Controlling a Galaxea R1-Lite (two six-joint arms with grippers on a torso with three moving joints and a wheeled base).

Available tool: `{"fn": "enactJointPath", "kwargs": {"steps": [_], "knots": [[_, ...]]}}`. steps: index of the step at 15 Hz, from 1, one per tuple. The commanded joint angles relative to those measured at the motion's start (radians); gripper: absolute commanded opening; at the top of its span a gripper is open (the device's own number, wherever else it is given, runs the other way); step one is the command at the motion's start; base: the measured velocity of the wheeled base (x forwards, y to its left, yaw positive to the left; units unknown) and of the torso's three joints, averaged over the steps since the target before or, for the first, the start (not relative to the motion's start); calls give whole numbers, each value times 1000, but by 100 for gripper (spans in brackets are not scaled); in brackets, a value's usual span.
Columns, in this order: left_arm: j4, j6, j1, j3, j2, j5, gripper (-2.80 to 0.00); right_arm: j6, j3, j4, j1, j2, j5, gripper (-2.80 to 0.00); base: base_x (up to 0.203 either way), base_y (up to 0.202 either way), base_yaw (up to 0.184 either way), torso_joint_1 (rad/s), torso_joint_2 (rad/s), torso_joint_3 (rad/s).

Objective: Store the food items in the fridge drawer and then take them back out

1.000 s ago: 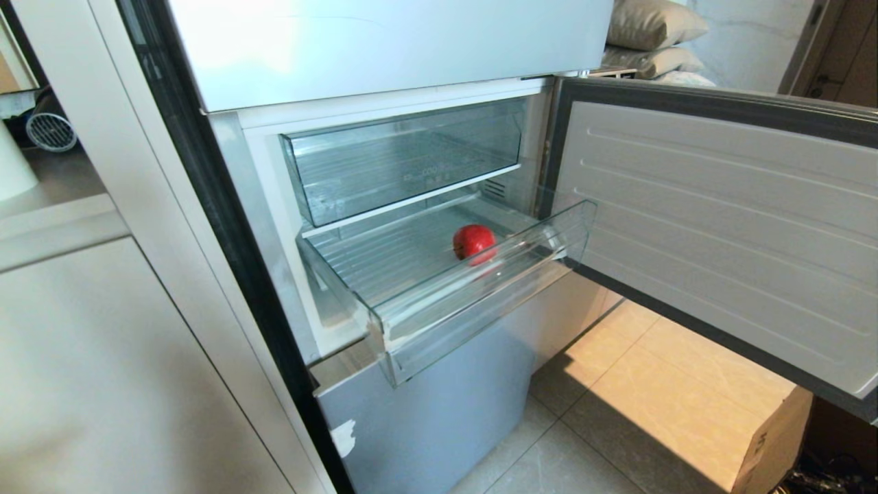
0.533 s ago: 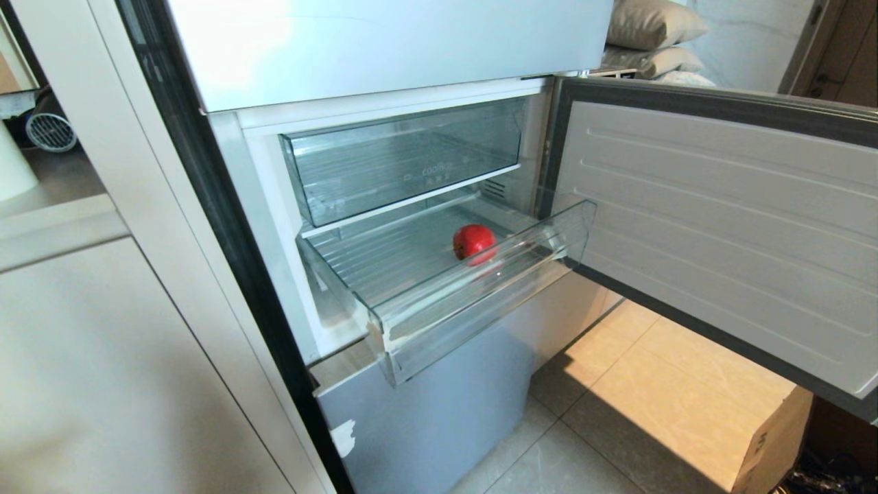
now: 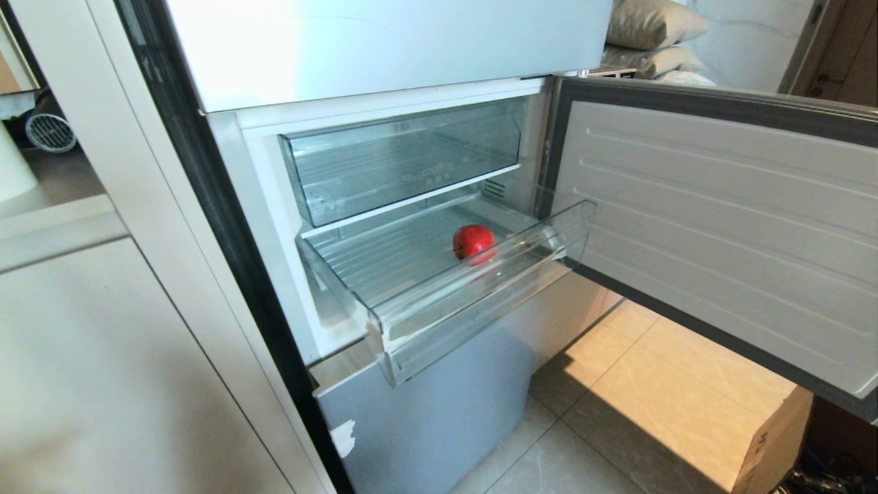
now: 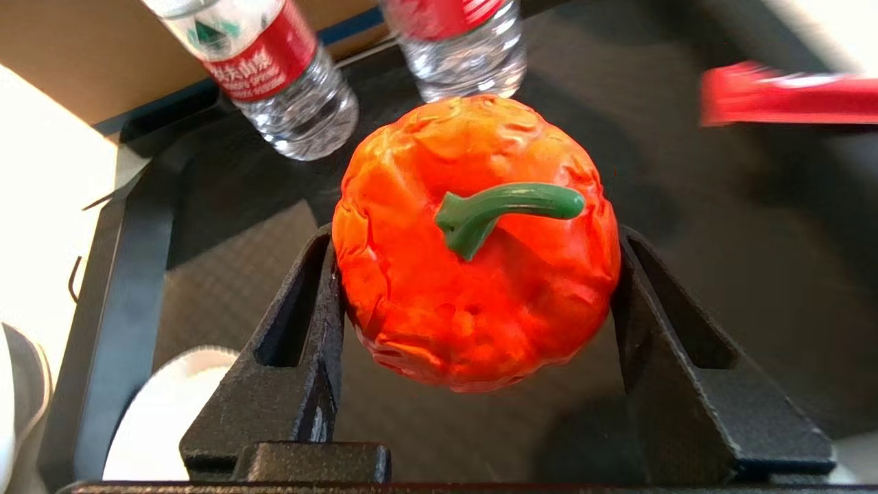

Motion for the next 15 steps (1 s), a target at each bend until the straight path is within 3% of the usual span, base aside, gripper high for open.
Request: {"fn": "enactJointPath", "kwargs": {"steps": [1, 5, 15], "knots": [[0, 0, 0, 0, 0, 0, -280, 10, -40, -3, 45, 95, 5, -280, 0, 0, 0, 0, 0, 0], [0, -1, 0, 0, 0, 0, -280, 4, -56, -4, 80, 127, 3, -280, 0, 0, 0, 0, 0, 0], [0, -1, 0, 0, 0, 0, -280, 6, -78, 3, 58, 125, -5, -280, 0, 0, 0, 0, 0, 0]]}}
